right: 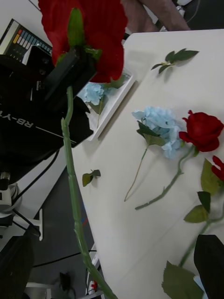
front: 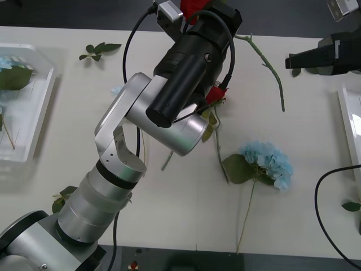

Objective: Put the red flowers into the right box and the blue flowers into the left box

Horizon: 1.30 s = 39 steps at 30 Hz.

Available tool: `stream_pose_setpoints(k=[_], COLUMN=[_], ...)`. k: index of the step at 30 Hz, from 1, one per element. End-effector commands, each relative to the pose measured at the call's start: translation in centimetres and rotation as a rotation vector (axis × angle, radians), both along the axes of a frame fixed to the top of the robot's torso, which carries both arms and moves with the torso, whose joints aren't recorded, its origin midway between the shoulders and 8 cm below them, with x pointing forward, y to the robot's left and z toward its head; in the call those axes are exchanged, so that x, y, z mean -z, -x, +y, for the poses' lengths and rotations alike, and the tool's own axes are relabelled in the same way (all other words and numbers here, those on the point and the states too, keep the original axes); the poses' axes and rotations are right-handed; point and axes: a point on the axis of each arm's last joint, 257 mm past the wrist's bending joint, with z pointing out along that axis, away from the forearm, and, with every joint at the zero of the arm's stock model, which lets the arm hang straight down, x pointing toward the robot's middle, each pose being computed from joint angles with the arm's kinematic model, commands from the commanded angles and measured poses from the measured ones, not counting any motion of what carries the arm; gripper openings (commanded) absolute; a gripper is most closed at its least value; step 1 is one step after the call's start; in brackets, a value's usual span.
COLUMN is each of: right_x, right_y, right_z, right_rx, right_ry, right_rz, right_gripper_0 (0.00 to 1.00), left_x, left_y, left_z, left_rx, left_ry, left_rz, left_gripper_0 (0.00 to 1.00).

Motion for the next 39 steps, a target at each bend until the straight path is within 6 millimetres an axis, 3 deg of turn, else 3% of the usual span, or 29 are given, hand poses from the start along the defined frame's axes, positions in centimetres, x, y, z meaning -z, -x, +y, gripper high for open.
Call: stream_pose_setpoints(k=[1, 9, 10, 11, 12, 13, 18, 37, 38, 39], right_x=[-2.7, -2.3, -2.3, -2.3, -2.3, -2.1, -2.0, -2.0, -1.9, -2.0], right_y=[-0.2, -0.1, -0.1, -0.1, -0.1, -0.1, -0.2, -0.2, -0.2, -0.2], right_z=[2.7, 5.3, 5.6, 5.8, 6.0, 6.3, 7.1, 7.1, 7.0, 7.1], right_rx=[-0.039, -0.074, -0.078, -0.08, -0.082, -0.082, -0.083, -0.079, -0.078, -0.079], right_ry=[-0.022, -0.048, -0.049, -0.054, -0.055, -0.059, -0.064, -0.07, -0.07, -0.069], right_rz=[-0.051, -0.035, -0.033, -0.029, -0.026, -0.017, -0.005, 0.007, 0.009, 0.006], right_gripper_0=[1.0, 1.0, 0.74, 0.58, 0.23, 0.0, 0.0, 0.0, 0.0, 0.0], left_x=[-3.7, -3.7, -3.7, -3.7, -3.7, -3.7, -3.7, -3.7, -3.7, -3.7], left_y=[1.1, 1.1, 1.1, 1.1, 1.1, 1.1, 1.1, 1.1, 1.1, 1.1], left_z=[-0.9, -0.9, -0.9, -0.9, -0.9, -0.9, -0.9, -0.9, -0.9, -0.9], left_rx=[0.03, 0.03, 0.03, 0.03, 0.03, 0.03, 0.03, 0.03, 0.03, 0.03], left_ry=[0.031, 0.031, 0.031, 0.031, 0.031, 0.031, 0.031, 0.031, 0.031, 0.031], left_rz=[-0.062, -0.062, -0.062, -0.062, -0.062, -0.062, -0.062, -0.062, -0.062, -0.062], left_gripper_0=[0.0, 0.0, 0.0, 0.0, 0.0, 0.0, 0.0, 0.0, 0.14, 0.36])
